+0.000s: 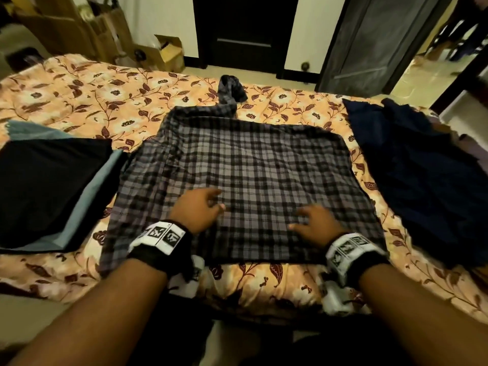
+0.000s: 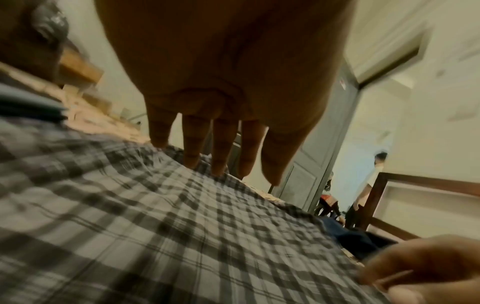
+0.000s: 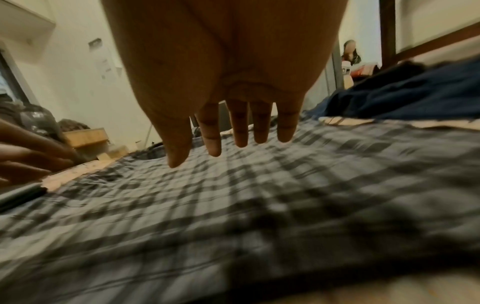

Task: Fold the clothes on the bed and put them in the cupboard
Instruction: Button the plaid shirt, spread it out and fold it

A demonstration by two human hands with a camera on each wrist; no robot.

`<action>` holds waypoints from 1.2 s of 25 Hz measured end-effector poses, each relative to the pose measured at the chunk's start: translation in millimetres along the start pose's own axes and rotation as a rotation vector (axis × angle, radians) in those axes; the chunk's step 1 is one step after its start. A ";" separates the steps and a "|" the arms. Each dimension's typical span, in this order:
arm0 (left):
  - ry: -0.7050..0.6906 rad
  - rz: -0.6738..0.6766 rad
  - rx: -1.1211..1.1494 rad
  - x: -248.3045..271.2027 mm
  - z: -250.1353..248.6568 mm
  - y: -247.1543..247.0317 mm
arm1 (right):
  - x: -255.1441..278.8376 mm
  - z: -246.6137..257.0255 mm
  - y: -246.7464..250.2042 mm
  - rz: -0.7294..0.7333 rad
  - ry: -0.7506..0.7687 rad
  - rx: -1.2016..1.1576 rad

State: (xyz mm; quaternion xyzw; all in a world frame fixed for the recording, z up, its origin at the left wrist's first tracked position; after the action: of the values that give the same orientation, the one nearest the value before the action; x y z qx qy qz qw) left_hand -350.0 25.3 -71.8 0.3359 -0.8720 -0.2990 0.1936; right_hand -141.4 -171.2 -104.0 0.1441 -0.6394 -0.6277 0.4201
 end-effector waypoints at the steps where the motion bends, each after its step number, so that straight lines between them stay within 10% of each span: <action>1: 0.028 0.045 0.063 -6.9 -0.5 -13.9 | -2.9 28.8 -12.6 0.007 0.041 -0.037; 5: 0.054 -0.040 0.264 -17.0 13.4 -68.1 | -20.7 108.3 -55.1 -0.059 0.218 -0.115; 8: 0.105 0.038 0.016 -10.8 43.5 -126.7 | -34.8 89.6 -93.6 -0.028 0.230 0.133; 14: 0.000 -0.032 -0.355 2.0 62.4 -149.7 | -16.3 -152.3 -74.3 0.028 -0.442 0.179; 17: 0.052 -0.018 -0.371 7.8 55.5 -151.0 | 1.6 -180.0 -41.7 0.092 -0.607 0.258; 20: 0.086 -0.025 -0.372 11.1 49.7 -150.2 | -6.3 -77.0 -47.3 -0.079 -0.194 0.247; 23: 0.072 -0.014 -0.347 12.2 50.4 -145.0 | 4.3 -37.6 -92.6 0.095 0.066 0.220; 27: 0.089 0.008 -0.311 7.9 48.8 -140.0 | 28.6 -171.4 -65.7 0.000 -0.628 0.120; 30: 0.067 0.025 -0.355 -5.1 42.6 -138.9 | 31.0 -182.2 -45.0 -0.119 -0.605 0.016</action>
State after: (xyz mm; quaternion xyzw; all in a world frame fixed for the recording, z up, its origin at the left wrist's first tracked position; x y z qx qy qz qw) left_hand -304.1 -37.1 -194.7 0.2955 -0.8026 -0.4346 0.2824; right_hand -44.9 -325.1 -160.2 -0.0091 -0.7307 -0.6606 0.1719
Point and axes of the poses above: each hand's wrist, its own x-axis away from the middle knuckle, its own y-axis out of the back of the hand, z = x × y, the point moved 3 cm from there along -x, towards the middle knuckle, and after that the axes turned 13 degrees about x, right-handed, at the moved point
